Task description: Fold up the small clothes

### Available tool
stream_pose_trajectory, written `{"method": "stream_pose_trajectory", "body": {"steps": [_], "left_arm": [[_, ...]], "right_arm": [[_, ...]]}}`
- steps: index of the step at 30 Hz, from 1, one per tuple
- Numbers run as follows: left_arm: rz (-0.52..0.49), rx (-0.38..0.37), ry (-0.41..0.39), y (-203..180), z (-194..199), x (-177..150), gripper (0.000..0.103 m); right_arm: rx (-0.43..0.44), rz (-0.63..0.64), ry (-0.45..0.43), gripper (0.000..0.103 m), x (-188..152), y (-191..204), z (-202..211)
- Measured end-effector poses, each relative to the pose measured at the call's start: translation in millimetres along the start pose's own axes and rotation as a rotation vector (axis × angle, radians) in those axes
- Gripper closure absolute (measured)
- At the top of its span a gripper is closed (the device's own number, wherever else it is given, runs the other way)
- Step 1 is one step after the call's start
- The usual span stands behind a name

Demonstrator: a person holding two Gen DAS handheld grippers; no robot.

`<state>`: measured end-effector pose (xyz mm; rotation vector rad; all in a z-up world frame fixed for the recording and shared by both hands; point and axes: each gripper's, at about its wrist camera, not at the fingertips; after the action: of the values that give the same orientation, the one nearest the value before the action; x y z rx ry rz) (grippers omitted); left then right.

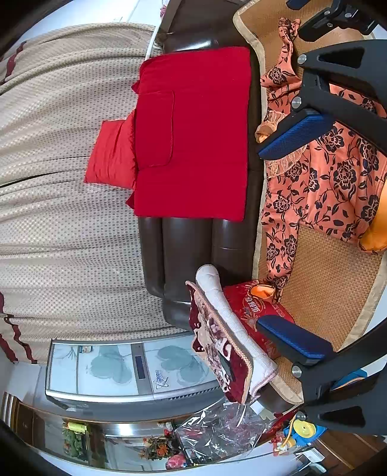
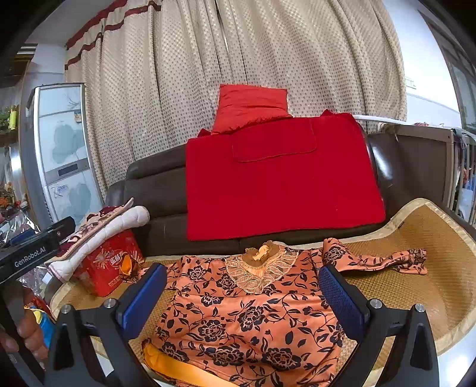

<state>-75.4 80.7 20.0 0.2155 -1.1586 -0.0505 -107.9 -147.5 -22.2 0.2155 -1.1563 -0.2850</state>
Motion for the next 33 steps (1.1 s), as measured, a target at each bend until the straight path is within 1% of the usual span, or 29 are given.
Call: {"method": "stream_pose_trajectory", "body": {"steps": [3,6,10,13,15,16,17,18,21,22,23,24,25,26,27,29,31,32,33], "left_arm": [[-0.007,0.005,0.01,-3,-11,-1,0.0],[-0.016,0.007,0.028,-9,-24,-2,0.0],[-0.04,0.01,0.05,-22,-44,-2,0.0],[-0.056,-0.004,0.072,-36,-66,-4,0.0],[-0.061,-0.039,0.111,-51,-91,-7,0.0],[-0.057,-0.065,0.132,-58,-103,-10,0.0],[-0.051,-0.107,0.168,-70,-122,-14,0.0],[-0.05,-0.126,0.188,-78,-133,-17,0.0],[-0.047,-0.194,0.286,-117,-187,-33,0.0],[-0.043,-0.206,0.304,-129,-202,-38,0.0],[-0.041,-0.212,0.326,-144,-219,-44,0.0],[-0.039,-0.218,0.346,-157,-234,-49,0.0],[-0.032,-0.229,0.365,-166,-246,-54,0.0],[-0.021,-0.242,0.385,-176,-260,-60,0.0],[-0.016,-0.246,0.405,-186,-272,-65,0.0],[-0.018,-0.242,0.414,-197,-283,-72,0.0],[-0.038,-0.238,0.394,-204,-291,-78,0.0],[-0.052,-0.233,0.376,-206,-292,-80,0.0],[-0.068,-0.226,0.357,-206,-294,-81,0.0]], "right_arm": [[0.003,-0.003,0.003,0.0,0,-2,-11],[-0.006,-0.028,0.049,0.0,0,-7,-23],[-0.012,-0.04,0.054,0.0,0,-18,-42],[-0.021,-0.069,0.069,0.0,1,-33,-57],[-0.023,-0.112,0.083,0.0,2,-53,-68],[-0.029,-0.136,0.085,0.0,3,-67,-74],[-0.038,-0.168,0.085,0.0,4,-86,-79],[-0.057,-0.19,0.083,0.0,5,-106,-83],[-0.05,-0.381,0.062,0.0,2,-183,-97],[-0.072,-0.424,0.076,0.0,1,-215,-101],[-0.05,-0.529,0.082,0.0,-4,-251,-110],[-0.051,-0.601,0.087,0.0,-7,-281,-115],[-0.04,-0.704,0.087,0.0,-13,-311,-124],[-0.054,-0.788,0.094,0.0,-18,-344,-129],[-0.048,-0.874,0.102,0.0,-22,-373,-139],[-0.046,-0.979,0.111,0.001,-25,-405,-155],[-0.096,-1.026,0.116,0.006,-26,-430,-162],[-0.131,-1.049,0.106,0.006,-24,-441,-170],[-0.145,-1.063,0.091,0.006,-21,-449,-178]]}}
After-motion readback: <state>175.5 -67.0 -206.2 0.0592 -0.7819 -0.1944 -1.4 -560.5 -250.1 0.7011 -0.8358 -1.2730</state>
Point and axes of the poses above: each gripper's, at about its wrist camera, not at the fingertips, and z roughly against the way its jaws point, y to its left, x to its top, and after that the axes turned 7 degrees about -z, right-handed
